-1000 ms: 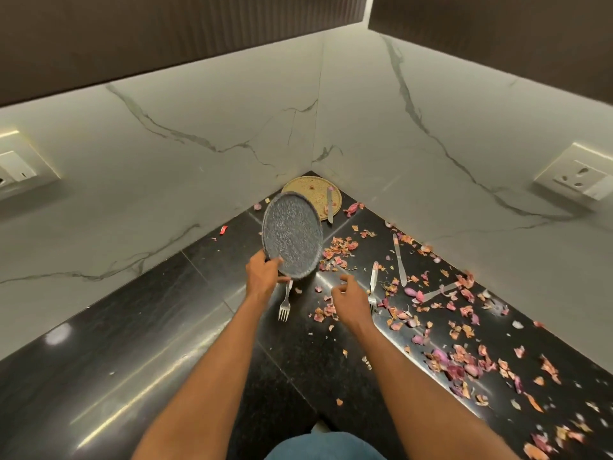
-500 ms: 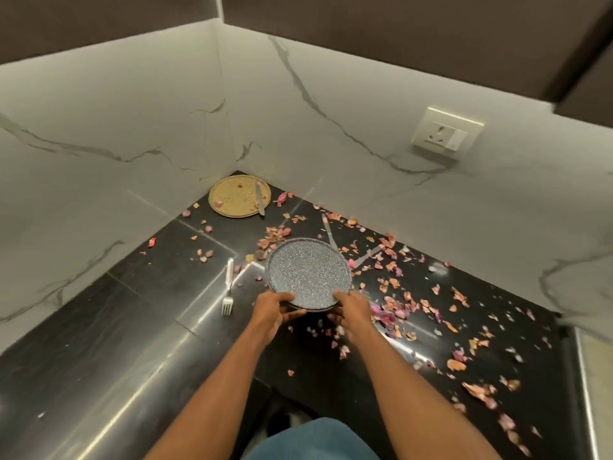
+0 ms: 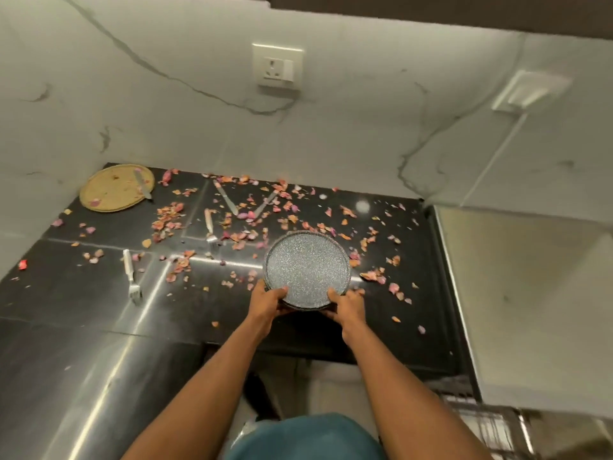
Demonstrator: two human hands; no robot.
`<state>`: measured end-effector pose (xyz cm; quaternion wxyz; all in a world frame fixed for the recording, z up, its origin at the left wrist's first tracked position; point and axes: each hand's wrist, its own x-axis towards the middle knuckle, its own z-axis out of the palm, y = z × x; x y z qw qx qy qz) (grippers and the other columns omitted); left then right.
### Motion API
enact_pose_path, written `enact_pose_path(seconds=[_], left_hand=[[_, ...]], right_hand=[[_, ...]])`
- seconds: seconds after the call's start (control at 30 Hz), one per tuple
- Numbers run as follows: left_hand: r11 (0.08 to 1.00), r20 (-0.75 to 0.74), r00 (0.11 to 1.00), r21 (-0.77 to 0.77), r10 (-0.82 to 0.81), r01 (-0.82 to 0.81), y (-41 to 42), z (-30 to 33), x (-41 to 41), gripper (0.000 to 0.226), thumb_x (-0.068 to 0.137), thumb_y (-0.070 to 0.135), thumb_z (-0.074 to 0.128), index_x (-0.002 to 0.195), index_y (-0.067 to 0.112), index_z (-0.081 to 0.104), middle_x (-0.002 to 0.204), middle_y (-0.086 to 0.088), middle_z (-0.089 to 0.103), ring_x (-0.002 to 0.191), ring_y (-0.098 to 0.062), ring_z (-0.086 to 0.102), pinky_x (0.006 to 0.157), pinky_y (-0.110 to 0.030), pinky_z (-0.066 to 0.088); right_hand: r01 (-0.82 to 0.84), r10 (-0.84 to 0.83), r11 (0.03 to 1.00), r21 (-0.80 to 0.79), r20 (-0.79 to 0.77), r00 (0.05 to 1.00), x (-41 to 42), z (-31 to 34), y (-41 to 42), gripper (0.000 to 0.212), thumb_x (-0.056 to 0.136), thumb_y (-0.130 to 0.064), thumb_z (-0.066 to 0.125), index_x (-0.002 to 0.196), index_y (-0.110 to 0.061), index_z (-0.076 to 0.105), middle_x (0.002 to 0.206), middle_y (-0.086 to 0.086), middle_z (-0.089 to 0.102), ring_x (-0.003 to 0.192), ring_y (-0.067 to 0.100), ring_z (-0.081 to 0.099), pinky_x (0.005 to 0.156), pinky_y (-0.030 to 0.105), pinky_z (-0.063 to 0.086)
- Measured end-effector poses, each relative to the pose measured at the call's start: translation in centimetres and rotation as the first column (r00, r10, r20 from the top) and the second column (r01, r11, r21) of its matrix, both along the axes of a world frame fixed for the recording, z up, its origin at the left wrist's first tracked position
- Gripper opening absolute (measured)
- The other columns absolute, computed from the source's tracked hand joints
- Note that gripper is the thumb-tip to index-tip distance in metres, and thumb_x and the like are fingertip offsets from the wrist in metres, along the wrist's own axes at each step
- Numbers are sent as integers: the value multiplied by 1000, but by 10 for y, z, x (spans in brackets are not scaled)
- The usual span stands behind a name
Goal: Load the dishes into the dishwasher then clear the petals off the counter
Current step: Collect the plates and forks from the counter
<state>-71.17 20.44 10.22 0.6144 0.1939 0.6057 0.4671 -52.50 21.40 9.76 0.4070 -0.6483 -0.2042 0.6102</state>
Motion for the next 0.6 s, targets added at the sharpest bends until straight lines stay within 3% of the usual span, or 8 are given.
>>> enact_pose_path(seconds=[0.13,0.3,0.43,0.6], left_hand=[[991,-4,991,-26,-132,132,-15,-4,49,37,95,-1,60,129,12,51,121,-17,67,101,-38,71,77,-51,62],[943,-17,944,-48,-329,328,-31,-13,108,41,97,1,60,134,9,45,122,-19,66,97,-39,73,82,-56,61],[866,-49,865,-47,-500,498,-36,-12,148,40,97,1,61,132,12,45,121,-19,67,94,-39,73,81,-57,60],[706,-80,702,-67,-708,705,-46,-11,196,38,98,2,62,130,6,41,120,-21,65,92,-42,73,69,-48,63]], right_hand=[[98,-98,995,-6,3,995,55,-1,-38,17,99,-8,66,116,-7,66,106,7,72,91,17,69,59,27,60],[262,-261,965,-21,46,964,112,-15,-80,24,97,-8,68,120,0,65,116,18,71,103,32,70,61,33,62],[426,-424,904,-31,49,904,145,-26,-118,21,96,-7,70,115,2,65,114,21,69,107,38,69,64,38,63],[587,-580,809,-35,117,806,178,-31,-169,7,93,-7,73,93,-5,66,105,19,73,94,35,72,81,53,63]])
